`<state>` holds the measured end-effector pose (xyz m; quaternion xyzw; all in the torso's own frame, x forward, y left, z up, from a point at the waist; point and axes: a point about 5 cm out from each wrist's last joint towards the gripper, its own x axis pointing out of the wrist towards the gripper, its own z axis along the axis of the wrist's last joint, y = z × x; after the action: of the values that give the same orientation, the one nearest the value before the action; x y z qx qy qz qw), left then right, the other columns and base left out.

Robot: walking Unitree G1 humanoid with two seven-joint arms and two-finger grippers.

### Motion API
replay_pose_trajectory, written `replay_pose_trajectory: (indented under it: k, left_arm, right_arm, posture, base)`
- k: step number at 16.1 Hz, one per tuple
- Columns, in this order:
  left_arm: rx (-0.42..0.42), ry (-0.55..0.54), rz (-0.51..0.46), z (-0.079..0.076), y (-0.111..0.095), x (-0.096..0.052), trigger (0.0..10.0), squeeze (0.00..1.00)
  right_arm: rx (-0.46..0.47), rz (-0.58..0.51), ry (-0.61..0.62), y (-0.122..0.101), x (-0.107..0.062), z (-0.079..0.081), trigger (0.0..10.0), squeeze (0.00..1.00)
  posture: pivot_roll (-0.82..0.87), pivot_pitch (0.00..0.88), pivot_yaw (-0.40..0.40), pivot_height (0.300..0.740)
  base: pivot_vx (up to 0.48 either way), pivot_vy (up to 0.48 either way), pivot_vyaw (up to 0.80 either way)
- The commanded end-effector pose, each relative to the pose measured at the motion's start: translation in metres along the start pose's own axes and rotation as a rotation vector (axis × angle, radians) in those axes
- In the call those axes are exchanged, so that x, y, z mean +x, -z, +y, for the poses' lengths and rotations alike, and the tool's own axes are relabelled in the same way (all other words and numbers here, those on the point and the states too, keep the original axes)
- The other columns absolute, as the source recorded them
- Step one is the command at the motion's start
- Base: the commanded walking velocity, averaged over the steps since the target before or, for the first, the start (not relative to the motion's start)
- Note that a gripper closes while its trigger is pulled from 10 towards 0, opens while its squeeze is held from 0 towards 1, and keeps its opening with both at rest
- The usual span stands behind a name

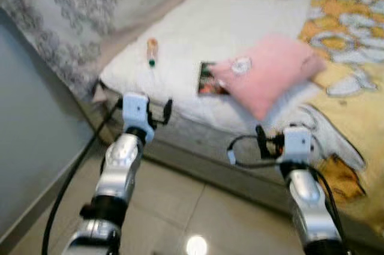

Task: Clean up the room

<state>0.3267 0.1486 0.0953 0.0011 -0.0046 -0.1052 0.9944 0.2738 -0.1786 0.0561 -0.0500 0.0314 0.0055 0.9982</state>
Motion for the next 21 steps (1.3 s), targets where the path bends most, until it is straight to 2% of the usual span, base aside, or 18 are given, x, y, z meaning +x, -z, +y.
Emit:
replay_pose_trajectory:
  k: [1, 4, 6, 11, 14, 16, 17, 18, 21]
  left_arm:
    - [0.030, -0.023, 0.012, 0.009, 0.001, -0.001, 10.0, 0.00]
    - [0.052, -0.007, 0.010, 0.005, 0.001, 0.001, 10.0, 0.00]
    - [0.049, -0.001, 0.016, 0.003, 0.001, 0.003, 10.0, 0.00]
    - [0.055, 0.016, 0.008, -0.003, -0.002, 0.010, 10.0, 0.00]
    - [0.057, 0.013, 0.002, -0.003, -0.005, 0.013, 10.0, 0.00]
    - [0.050, -0.003, 0.008, -0.001, -0.003, 0.012, 10.0, 0.00]
    - [0.002, -0.080, 0.012, 0.006, -0.001, 0.011, 10.0, 0.00]
    - [0.013, -0.097, 0.025, 0.007, 0.000, 0.011, 10.0, 0.00]
    - [-0.030, -0.093, 0.052, 0.006, 0.005, 0.011, 10.0, 0.00]
  right_arm:
    - [0.009, -0.007, -0.028, -0.001, 0.002, 0.013, 10.0, 0.00]
    - [0.010, 0.035, -0.024, 0.004, 0.000, 0.015, 10.0, 0.00]
    - [0.019, 0.006, -0.008, 0.001, 0.001, 0.012, 10.0, 0.00]
    - [0.005, -0.005, 0.001, -0.002, 0.004, 0.009, 10.0, 0.00]
    - [0.003, -0.010, 0.002, -0.003, 0.006, 0.009, 10.0, 0.00]
    - [0.027, -0.027, 0.025, -0.005, 0.005, 0.006, 10.0, 0.00]
    - [0.079, -0.034, 0.066, -0.005, 0.002, -0.001, 10.0, 0.00]
    - [0.078, -0.032, 0.074, -0.004, 0.002, -0.003, 10.0, 0.00]
    - [0.030, -0.035, 0.052, -0.003, -0.002, -0.003, 10.0, 0.00]
  posture:
    - [-0.16, 0.000, 0.063, 0.740]
    - [-0.16, 0.000, 0.066, 0.740]
    - [-0.17, 0.000, 0.071, 0.740]
    - [-0.18, 0.000, 0.079, 0.740]
    - [-0.18, 0.000, 0.078, 0.740]
    - [-0.17, 0.000, 0.074, 0.740]
    - [-0.17, 0.000, 0.074, 0.740]
    - [-0.17, 0.000, 0.074, 0.740]
    - [-0.18, 0.000, 0.074, 0.740]
  base:
    - [0.454, 0.000, 0.00]
    - [0.151, 0.320, -0.49]
    - [0.000, 0.480, -0.70]
    - [0.000, 0.471, 0.00]
    - [0.331, 0.346, 0.00]
    - [0.349, 0.330, 0.00]
    - [0.000, 0.000, 0.00]
    - [0.000, 0.000, 0.00]
    - [0.160, 0.000, 0.00]
